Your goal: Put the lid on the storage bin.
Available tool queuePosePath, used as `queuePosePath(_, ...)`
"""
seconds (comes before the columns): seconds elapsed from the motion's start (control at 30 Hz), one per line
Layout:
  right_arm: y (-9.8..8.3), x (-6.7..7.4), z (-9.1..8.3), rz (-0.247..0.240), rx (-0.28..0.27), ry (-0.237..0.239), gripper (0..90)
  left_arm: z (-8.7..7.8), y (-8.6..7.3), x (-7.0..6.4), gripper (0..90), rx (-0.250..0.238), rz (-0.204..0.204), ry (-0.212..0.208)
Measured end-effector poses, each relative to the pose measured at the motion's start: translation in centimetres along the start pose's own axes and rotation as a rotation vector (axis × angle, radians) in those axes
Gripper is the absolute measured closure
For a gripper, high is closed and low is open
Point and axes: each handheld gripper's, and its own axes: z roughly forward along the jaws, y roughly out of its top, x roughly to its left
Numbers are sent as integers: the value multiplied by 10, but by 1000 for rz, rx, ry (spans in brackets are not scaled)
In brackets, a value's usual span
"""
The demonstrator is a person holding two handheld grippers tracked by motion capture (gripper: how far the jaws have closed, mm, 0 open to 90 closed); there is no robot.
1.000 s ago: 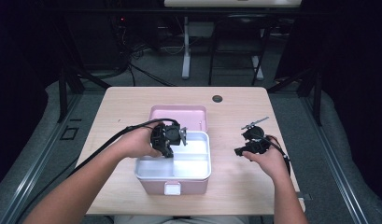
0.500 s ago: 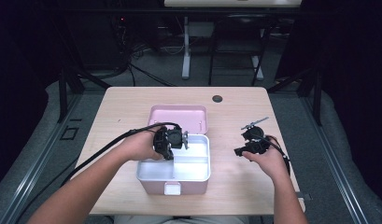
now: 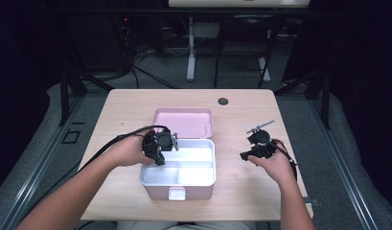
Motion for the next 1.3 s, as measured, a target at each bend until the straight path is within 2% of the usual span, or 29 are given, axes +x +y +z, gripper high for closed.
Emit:
queuePosePath(0.27,0,0,2,12,-11,-6,447,-1,-15,3,821,-11,-29,4)
queuePosePath(0.53,2,5,4,-4,-21,-15,460,-1,-25,3,818,-34,-57,-1)
queuePosePath(0.6,5,8,2,-8,-45,-14,496,1,-27,4,812,-28,-57,3)
queuePosePath(0.67,8,10,0,1,-46,-12,516,2,-27,3,808,-27,-63,6)
queuePosePath(0.8,16,15,-4,24,-109,-1,522,3,-29,5,807,-35,-80,-9)
queuePosePath(0.87,19,17,-4,18,-128,2,517,4,-29,5,807,-42,-84,-12)
queuePosePath(1.1,43,26,-6,4,-131,66,480,4,-29,3,811,-37,-90,-7)
queuePosePath(1.17,50,28,-6,-3,-121,82,474,4,-29,3,818,-38,-87,-3)
queuePosePath(1.23,59,29,-5,-1,-94,120,472,4,-28,2,820,-39,-88,-1)
queuePosePath(1.3,67,31,-5,-2,-89,122,476,4,-28,3,820,-34,-86,-1)
